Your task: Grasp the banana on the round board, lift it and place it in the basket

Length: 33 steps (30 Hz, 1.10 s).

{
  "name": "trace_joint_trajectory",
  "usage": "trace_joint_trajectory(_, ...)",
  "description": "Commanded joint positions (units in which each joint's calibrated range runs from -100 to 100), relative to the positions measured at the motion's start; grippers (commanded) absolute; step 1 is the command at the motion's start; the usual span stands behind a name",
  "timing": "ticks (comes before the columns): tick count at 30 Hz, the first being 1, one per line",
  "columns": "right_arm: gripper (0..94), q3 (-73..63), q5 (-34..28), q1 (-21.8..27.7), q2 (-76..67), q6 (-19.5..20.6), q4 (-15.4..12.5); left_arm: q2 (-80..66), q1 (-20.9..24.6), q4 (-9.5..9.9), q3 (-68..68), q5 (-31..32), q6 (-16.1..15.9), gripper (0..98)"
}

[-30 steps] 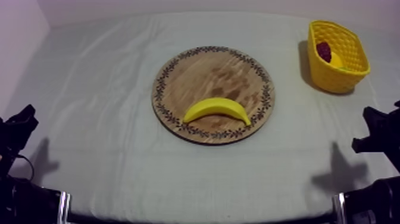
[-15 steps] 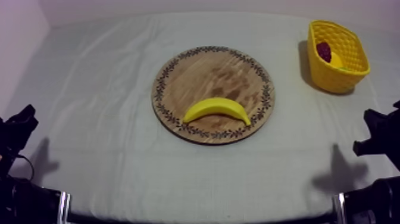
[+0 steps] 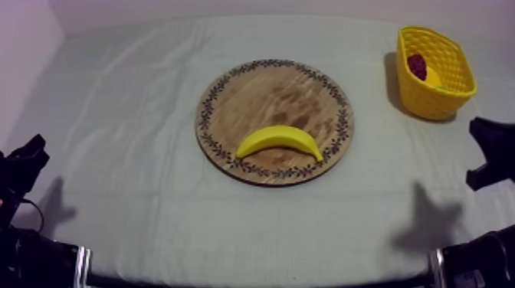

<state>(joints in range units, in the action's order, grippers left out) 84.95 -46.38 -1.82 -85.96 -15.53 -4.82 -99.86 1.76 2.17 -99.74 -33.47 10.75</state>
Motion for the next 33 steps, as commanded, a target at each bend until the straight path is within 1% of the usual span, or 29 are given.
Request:
trace_joint_trajectory(1, 5.0, -9.52, -2.72, -0.69, 5.83, -4.25, -1.83, 0.03, 0.01, 0.0, -0.04, 0.0, -0.02, 0.1)
trace_joint_trajectory(4, 5.5, -17.43, -5.97, -2.91, 11.32, -6.43, -3.0, 0.03, 0.01, 0.0, -0.04, 0.0, 0.01, 0.1)
trace_joint_trajectory(10, 6.8, -33.55, -9.79, -7.63, 24.28, -9.59, -3.53, 0.03, 0.01, 0.0, -0.04, 0.0, -0.01, 0.1)
trace_joint_trajectory(16, 7.7, -47.73, -15.64, -11.73, 36.37, -14.5, -2.49, 0.03, 0.01, 0.0, -0.04, 0.0, -0.03, 0.1)
trace_joint_trajectory(21, 9.6, -57.77, -20.5, -14.19, 45.52, -16.76, -0.89, 0.03, 0.01, 0.0, -0.04, 0.0, -0.03, 0.1)
trace_joint_trajectory(24, 10.3, -61.06, -22.2, -14.91, 50.38, -18.0, -0.48, 0.03, 0.01, 0.0, -0.04, 0.0, -0.03, 0.1)
trace_joint_trajectory(27, 10.7, -61.96, -22.93, -17.07, 54.67, -18.48, 0.63, 0.03, 0.01, 0.0, -0.04, 0.0, -0.03, 0.1)
trace_joint_trajectory(30, 10.8, -60.9, -22.07, -20.18, 58.6, -17.91, 2.37, 0.03, 0.01, 0.0, -0.04, 0.0, -0.03, 0.1)
trace_joint_trajectory(33, 11.1, -59.43, -19.69, -22.6, 62.47, -17.08, 3.65, 0.03, 0.01, 0.0, -0.04, 0.0, -0.02, 0.1)
